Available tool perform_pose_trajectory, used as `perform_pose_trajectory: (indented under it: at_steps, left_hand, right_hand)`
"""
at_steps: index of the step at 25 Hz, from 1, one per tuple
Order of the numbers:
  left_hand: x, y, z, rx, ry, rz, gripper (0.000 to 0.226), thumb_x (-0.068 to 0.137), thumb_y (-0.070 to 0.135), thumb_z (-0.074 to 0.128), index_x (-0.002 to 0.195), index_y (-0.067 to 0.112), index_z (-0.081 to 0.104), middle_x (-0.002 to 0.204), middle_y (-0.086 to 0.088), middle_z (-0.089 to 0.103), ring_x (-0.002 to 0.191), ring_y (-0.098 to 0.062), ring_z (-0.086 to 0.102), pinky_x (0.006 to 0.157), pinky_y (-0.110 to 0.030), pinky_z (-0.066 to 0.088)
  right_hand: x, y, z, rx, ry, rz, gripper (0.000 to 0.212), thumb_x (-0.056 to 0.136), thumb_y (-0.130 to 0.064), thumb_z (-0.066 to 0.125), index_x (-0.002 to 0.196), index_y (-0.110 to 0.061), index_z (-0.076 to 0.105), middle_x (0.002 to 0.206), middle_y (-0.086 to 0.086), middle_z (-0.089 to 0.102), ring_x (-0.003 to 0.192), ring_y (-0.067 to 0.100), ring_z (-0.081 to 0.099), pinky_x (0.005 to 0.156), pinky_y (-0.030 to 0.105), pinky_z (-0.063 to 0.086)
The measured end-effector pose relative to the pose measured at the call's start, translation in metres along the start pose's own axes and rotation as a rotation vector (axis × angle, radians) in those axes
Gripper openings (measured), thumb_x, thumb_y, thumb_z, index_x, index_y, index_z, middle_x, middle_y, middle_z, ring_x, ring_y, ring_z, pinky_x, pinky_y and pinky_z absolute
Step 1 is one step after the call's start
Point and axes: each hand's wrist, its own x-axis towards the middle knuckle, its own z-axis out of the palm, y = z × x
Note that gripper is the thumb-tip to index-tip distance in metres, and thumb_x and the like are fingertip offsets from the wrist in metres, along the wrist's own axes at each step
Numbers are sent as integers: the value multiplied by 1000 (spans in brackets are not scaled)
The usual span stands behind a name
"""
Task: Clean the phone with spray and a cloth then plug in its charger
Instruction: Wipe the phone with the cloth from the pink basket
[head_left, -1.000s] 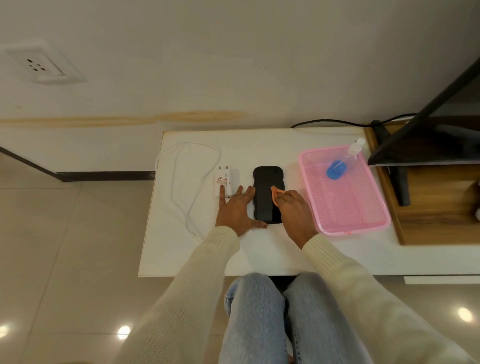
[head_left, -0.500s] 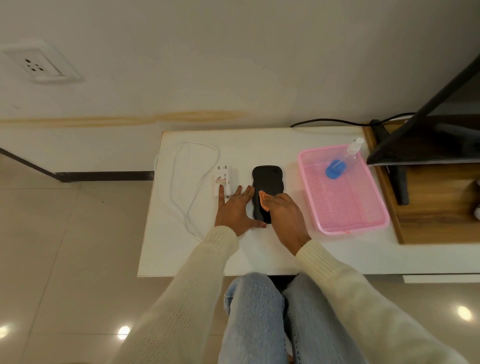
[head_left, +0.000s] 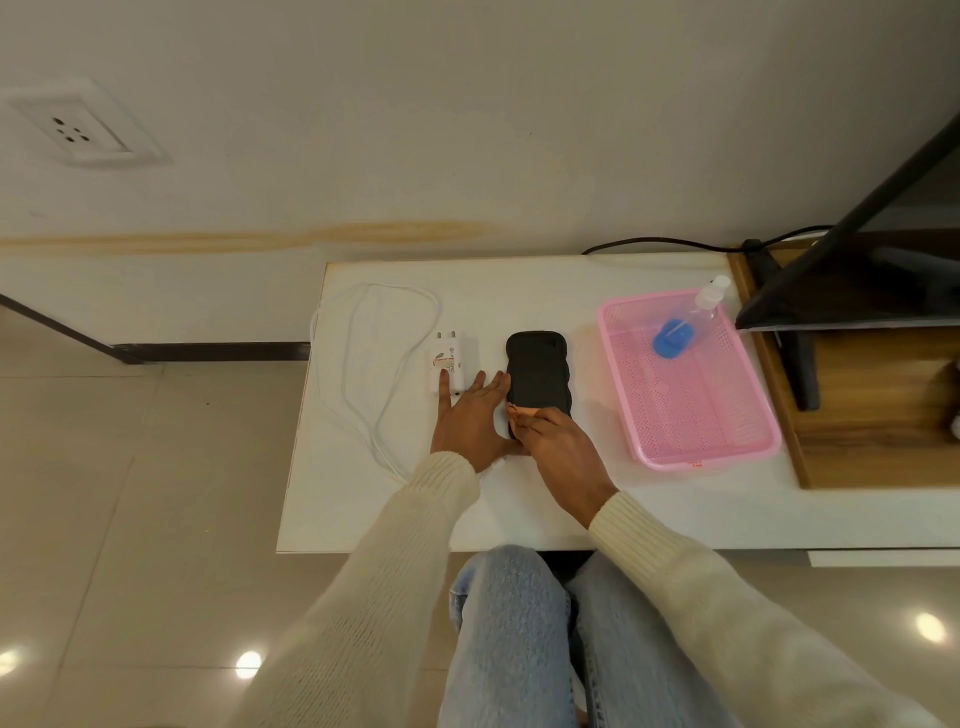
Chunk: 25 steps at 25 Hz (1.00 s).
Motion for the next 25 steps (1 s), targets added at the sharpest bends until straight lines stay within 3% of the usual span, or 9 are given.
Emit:
perform_pose_trajectory:
  at_steps: [5, 12, 17, 25]
  left_hand:
    - [-1, 1, -1, -8, -11, -1, 98, 72, 71, 57, 149, 25, 17, 153, 6, 29, 145, -13, 13, 112, -49, -19]
    - [-1, 2, -3, 47, -7, -2, 94, 76, 68, 55, 150, 24, 16, 153, 6, 29, 145, -13, 14, 112, -51, -18]
    - [-1, 2, -3, 1, -18, -13, 99, 72, 70, 57, 150, 25, 16, 154, 6, 29, 145, -13, 13, 112, -50, -19]
    - [-1, 1, -2, 11, -12, -3, 100, 72, 72, 56, 150, 24, 16, 153, 6, 30, 145, -13, 14, 111, -49, -19]
  right_hand:
    - [6, -4, -1, 14, 1, 80, 43, 96, -22, 47, 137, -10, 42, 139, 6, 49, 127, 22, 44, 109, 26, 30]
    - [0, -5, -2, 35, 6, 31, 40, 94, -18, 52, 132, -6, 48, 134, 11, 54, 123, 26, 48, 107, 28, 34]
    - [6, -3, -2, 39, -11, 82, 43, 96, -24, 47, 137, -12, 42, 139, 4, 49, 126, 21, 44, 108, 24, 30]
    - [2, -1, -3, 51, -28, 44, 42, 97, -19, 46, 137, -8, 42, 140, 8, 48, 128, 23, 43, 109, 26, 29]
